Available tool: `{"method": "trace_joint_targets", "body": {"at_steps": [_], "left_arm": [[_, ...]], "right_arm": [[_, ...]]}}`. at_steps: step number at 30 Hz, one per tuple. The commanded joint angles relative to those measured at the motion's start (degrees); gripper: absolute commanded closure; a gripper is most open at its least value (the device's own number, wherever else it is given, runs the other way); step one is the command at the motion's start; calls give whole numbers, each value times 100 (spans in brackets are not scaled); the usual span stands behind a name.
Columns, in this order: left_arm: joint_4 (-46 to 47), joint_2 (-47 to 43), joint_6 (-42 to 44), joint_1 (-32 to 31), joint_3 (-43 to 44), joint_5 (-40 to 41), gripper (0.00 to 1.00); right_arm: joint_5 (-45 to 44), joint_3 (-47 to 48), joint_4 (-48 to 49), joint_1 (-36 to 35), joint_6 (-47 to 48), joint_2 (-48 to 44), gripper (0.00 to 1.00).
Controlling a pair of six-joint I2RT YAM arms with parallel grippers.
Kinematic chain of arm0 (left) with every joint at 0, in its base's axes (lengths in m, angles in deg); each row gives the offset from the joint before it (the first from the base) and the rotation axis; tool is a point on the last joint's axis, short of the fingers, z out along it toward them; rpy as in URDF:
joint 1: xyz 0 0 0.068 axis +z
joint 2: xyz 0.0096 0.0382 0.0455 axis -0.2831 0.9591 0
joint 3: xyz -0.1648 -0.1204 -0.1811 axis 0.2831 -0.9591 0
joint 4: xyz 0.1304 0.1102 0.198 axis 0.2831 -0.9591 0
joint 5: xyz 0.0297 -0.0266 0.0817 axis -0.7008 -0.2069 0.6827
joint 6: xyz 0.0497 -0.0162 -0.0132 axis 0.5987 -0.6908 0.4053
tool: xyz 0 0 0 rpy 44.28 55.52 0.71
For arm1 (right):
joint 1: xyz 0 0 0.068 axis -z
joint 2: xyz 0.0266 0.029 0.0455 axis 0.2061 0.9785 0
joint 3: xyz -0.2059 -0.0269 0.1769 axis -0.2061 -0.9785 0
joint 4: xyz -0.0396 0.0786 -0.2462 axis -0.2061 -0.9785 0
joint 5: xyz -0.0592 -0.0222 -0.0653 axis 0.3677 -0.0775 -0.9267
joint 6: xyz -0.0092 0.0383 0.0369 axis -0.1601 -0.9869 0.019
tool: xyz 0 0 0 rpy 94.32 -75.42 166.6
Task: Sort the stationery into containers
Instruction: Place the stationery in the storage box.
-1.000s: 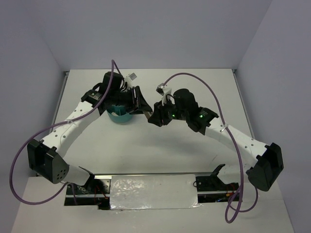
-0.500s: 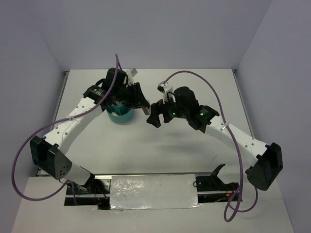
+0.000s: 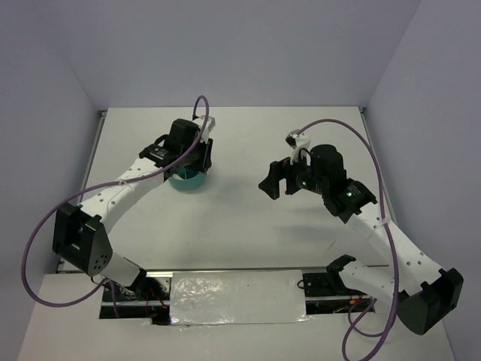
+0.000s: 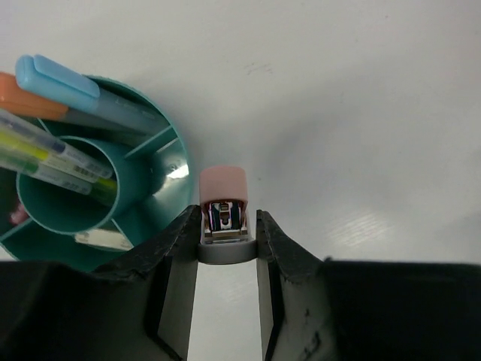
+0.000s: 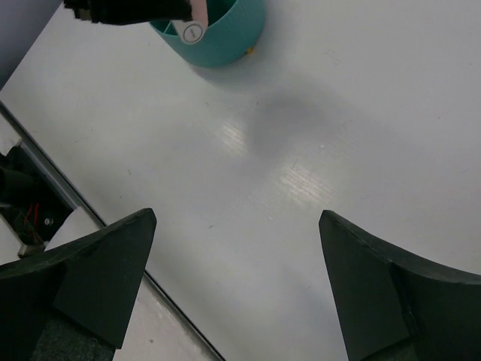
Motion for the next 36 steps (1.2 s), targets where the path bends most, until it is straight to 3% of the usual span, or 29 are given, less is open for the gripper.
{"method": "trace_joint_targets", "body": {"at_steps": [1, 9, 17, 20, 23, 24, 27, 36], "left_arm": [[827, 88, 1130, 15, -19, 269, 100], [1055, 474, 1694, 24, -213, 866, 98], [1205, 738, 1685, 85, -266, 1263, 93], [1223, 738, 1650, 86, -318, 1289, 82], [1249, 659, 1572, 86, -380, 1315, 59], [1249, 624, 1554, 94, -397, 1333, 43], [1214, 353, 1475, 94, -433, 1395, 28], [618, -613, 729, 94, -143, 1131, 17]], "right_arm": [[310, -163, -287, 10, 36, -305, 3], [320, -234, -727, 1, 44, -797, 2], [293, -49, -1008, 1, 97, -885, 2], [311, -5, -991, 10, 88, -850, 2], [372, 30, -938, 1, 80, -797, 2], [390, 38, -930, 10, 80, -780, 2], [425, 117, -903, 1, 97, -666, 2], [206, 600, -911, 1, 45, -525, 2]]}}
